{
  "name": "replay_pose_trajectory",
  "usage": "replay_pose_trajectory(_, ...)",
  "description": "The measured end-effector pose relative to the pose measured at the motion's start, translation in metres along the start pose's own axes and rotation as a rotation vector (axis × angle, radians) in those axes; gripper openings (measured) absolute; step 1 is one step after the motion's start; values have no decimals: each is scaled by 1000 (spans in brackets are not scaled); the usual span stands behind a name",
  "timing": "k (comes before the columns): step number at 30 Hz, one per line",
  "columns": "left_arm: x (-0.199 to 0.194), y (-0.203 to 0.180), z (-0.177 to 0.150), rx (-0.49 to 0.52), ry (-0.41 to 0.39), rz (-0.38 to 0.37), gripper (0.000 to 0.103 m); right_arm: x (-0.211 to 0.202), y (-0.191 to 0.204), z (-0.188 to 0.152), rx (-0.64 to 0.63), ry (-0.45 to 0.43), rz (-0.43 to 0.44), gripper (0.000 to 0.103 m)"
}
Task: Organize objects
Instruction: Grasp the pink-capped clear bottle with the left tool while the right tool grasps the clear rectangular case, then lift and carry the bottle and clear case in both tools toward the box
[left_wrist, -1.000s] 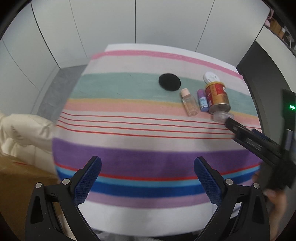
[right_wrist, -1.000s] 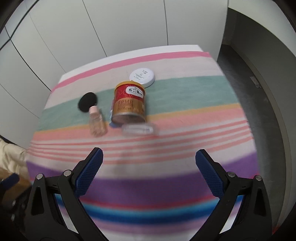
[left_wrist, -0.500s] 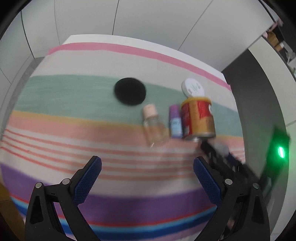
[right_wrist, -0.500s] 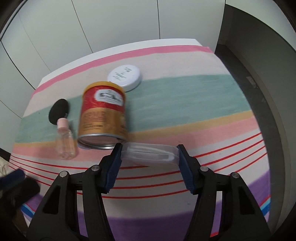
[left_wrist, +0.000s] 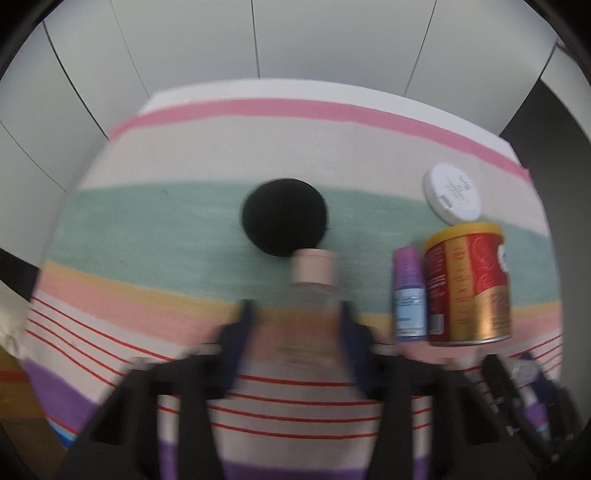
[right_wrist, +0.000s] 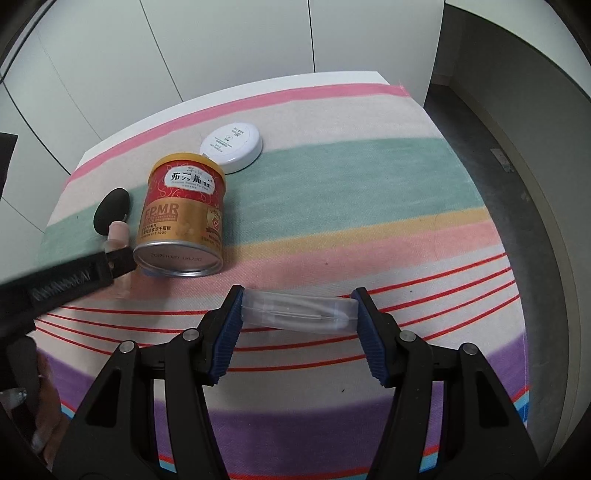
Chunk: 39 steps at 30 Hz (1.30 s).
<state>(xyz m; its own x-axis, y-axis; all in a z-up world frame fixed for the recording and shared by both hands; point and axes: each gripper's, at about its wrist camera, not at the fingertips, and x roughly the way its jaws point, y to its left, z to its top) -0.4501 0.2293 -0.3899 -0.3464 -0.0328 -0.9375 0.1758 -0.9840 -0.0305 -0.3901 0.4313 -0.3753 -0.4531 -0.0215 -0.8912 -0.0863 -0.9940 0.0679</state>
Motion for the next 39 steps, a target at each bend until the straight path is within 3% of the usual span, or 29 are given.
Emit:
replay_pose_trajectory(3,0,3,0,-17,13,-18,28,-1,1,1,-3,1,-5,61)
replay_pose_trajectory(9,-2,12,0,-18,34,32,28,-15,-3,6,-13,-20,-30,61)
replay_pose_trajectory(15,-32,21,-5,-15,22,31,28,-44,-4,13,-24,-50,-37,61)
replay_pose_trajectory(26,-155,27,19,23,-122,15,28,-142,3,42,-62,-160,-9,61)
replay_pose_trajectory(37,-302,41,28,20,-304,11,28,-272,34,65,-183,-308,25,61)
replay_pose_trajectory(39,-320,43,27,17,-323,-1,28,-294,34,68,-173,-313,73,61)
